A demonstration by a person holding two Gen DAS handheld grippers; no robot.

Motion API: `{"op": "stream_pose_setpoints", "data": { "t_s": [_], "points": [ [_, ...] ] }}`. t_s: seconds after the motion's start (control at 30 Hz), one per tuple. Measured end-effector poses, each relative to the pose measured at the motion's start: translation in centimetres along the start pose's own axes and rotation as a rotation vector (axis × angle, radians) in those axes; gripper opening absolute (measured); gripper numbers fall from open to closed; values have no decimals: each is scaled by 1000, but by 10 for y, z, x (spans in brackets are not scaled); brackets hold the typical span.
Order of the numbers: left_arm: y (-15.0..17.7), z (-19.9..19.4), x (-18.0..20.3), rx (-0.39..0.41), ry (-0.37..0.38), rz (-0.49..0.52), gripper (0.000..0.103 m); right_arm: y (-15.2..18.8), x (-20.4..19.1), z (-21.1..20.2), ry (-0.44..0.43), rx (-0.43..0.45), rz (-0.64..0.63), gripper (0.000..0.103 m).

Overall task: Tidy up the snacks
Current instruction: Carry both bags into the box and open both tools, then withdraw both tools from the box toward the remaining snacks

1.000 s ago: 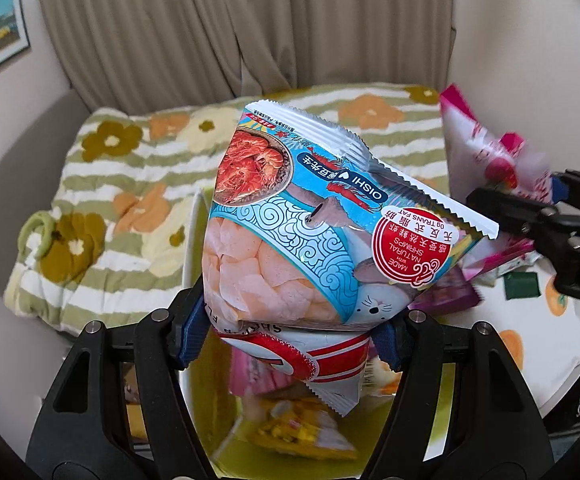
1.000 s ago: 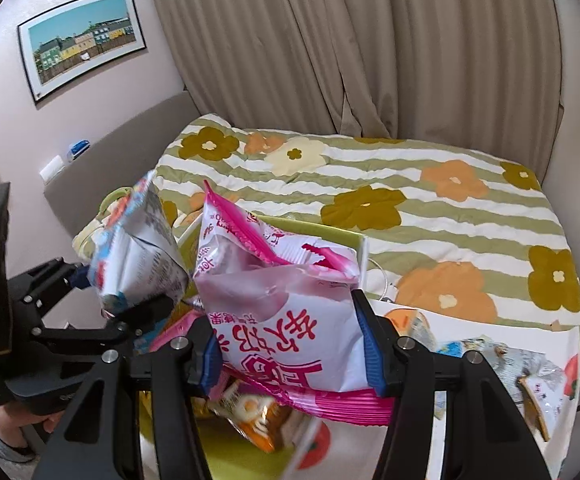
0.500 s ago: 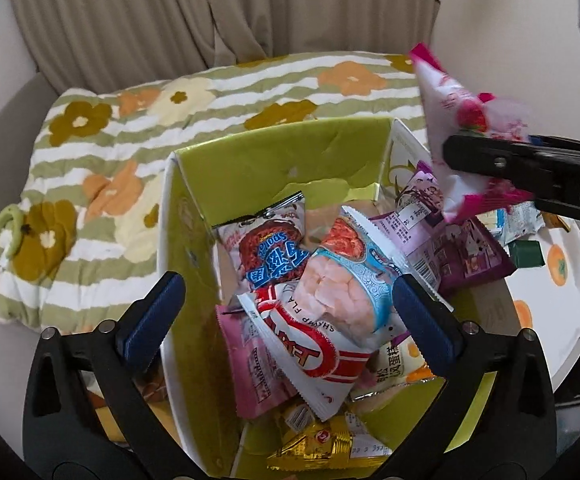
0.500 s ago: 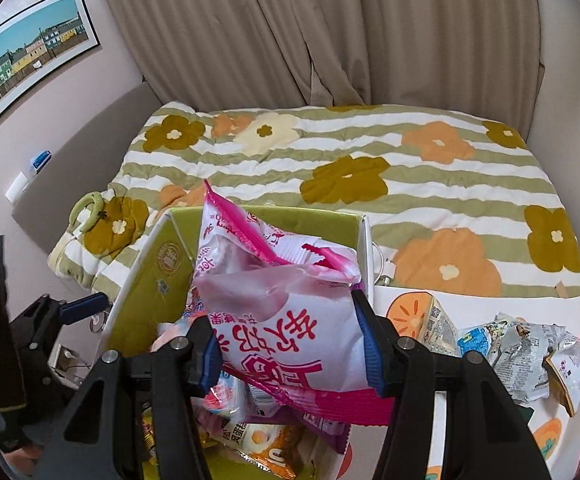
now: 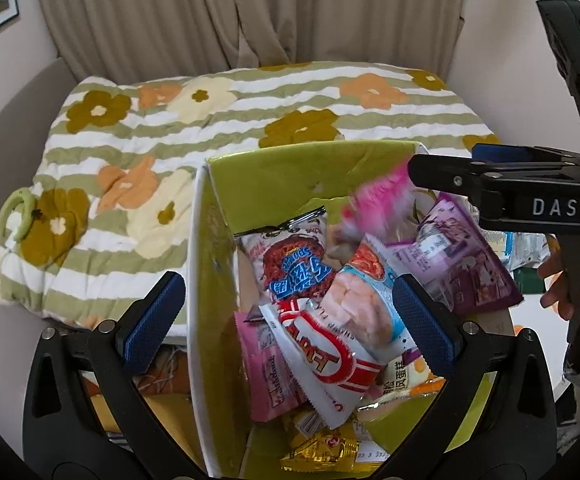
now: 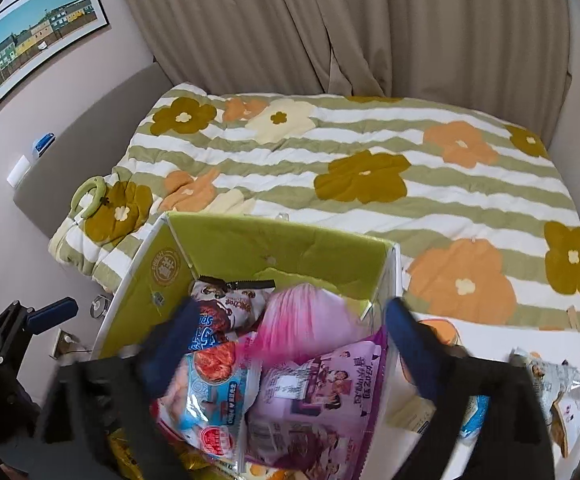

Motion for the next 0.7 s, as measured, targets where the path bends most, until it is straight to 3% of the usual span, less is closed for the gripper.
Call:
{"op": "stream_pose_setpoints", "data": {
  "t_s": [0.3, 0.7],
  "points": [
    [10, -4, 0, -17, 1, -11, 103, 20, 0, -8, 4, -11, 23, 96],
    [23, -66, 6, 57, -23, -16, 103, 37, -22, -72, 7, 120, 15, 96]
  ]
}}
Point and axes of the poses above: each gripper's, at about its wrist camera, not at the fingertips, and z roughly the way its jaws point, x to its right, y to its underside, the point moved 2 cm from there along z, roughly the way its jaws point, and after that the axes turned 4 degrees about -x, right-handed, at the moved point
